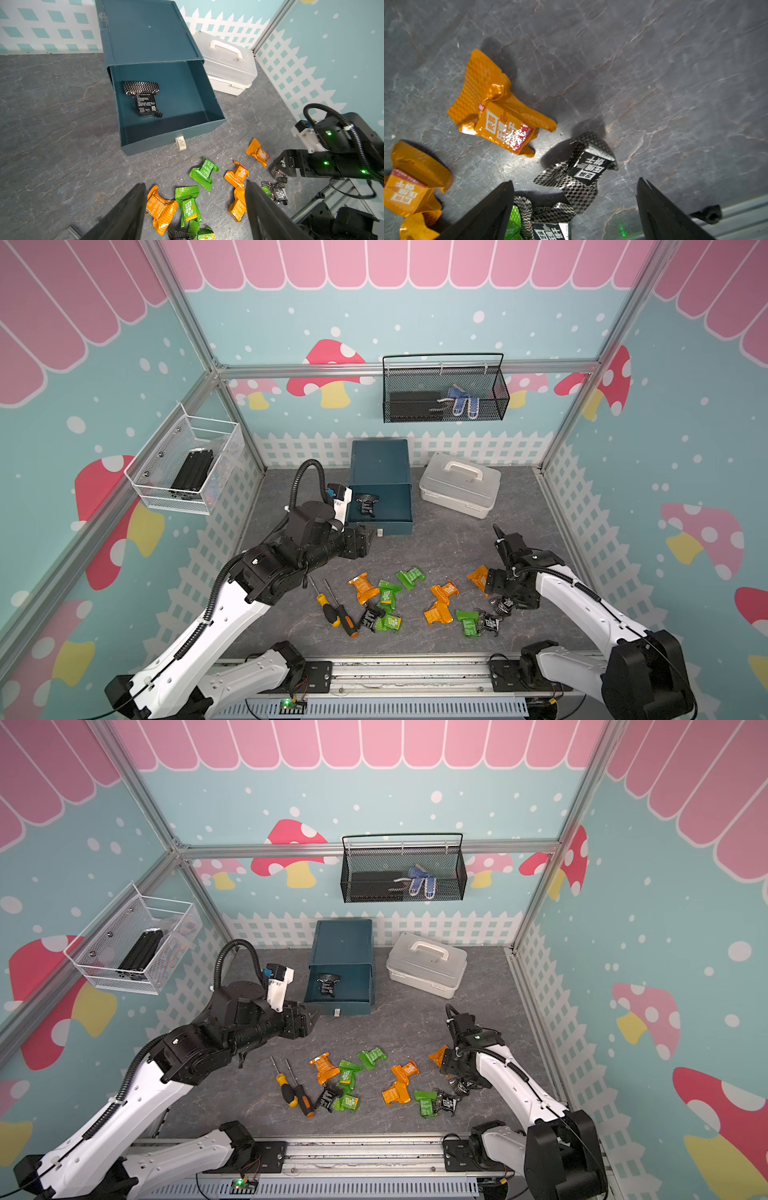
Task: Place the cookies into the drawer by color
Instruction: Pick up the cookie at the center of the board.
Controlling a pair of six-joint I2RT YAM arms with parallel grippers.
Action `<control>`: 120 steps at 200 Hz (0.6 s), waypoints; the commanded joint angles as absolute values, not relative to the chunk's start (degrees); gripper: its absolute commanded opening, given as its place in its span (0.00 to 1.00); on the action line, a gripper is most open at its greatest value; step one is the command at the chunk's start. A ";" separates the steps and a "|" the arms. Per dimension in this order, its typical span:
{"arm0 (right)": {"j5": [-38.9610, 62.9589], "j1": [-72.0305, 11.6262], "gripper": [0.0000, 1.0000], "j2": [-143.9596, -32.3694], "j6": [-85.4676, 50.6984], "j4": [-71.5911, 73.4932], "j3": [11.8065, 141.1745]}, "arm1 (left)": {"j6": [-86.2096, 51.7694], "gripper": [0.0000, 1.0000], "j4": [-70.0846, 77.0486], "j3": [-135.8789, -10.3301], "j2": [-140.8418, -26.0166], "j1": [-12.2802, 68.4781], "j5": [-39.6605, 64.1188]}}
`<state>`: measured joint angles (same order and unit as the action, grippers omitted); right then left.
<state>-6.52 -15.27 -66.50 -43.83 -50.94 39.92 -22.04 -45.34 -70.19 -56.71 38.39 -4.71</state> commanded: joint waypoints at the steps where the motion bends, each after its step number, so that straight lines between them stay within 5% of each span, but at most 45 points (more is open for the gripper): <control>1: -0.87 -15.05 0.93 -65.44 -46.47 -48.63 38.00 | -20.77 0.77 -44.63 -68.46 -55.21 38.54 -2.26; 120: -4.75 -15.15 0.94 -68.27 -47.70 -50.68 37.50 | -21.37 0.77 -43.23 -66.40 -55.30 39.64 0.70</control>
<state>-1.54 -15.27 -68.20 -45.95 -47.27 36.99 -22.09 -44.47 -66.41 -55.46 38.98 0.56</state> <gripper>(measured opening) 0.912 0.771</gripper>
